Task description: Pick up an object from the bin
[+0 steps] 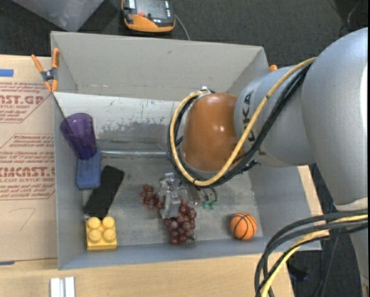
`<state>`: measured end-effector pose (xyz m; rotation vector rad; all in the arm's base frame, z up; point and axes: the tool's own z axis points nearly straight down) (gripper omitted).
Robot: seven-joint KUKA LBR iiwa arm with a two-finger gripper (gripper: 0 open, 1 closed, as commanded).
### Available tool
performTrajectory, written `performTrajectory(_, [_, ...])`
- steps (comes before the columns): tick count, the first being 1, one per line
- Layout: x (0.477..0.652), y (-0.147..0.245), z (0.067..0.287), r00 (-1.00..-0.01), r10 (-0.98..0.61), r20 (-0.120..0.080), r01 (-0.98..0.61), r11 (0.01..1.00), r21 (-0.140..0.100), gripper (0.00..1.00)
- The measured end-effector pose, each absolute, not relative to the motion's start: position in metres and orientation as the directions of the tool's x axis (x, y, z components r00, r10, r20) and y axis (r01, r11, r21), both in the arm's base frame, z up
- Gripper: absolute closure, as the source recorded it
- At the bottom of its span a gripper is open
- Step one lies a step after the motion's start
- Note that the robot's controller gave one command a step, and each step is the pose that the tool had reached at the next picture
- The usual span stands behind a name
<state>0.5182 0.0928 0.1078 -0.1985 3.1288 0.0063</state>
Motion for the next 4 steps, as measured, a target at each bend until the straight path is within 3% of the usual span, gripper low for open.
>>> performTrajectory(1, [0.515, 0.094, 0.103, -0.993, -0.116, -0.010, -0.116, 0.993, 0.006, 1.00])
performTrajectory(2, [0.511, 0.094, 0.119, -0.993, -0.120, 0.002, -0.120, 0.993, 0.005, 1.00])
performTrajectory(3, [0.492, 0.044, 0.111, -0.945, -0.326, -0.013, -0.326, 0.945, 0.004, 1.00])
performTrajectory(4, [0.499, 0.079, 0.125, -0.989, -0.146, -0.010, -0.146, 0.989, 0.008, 1.00])
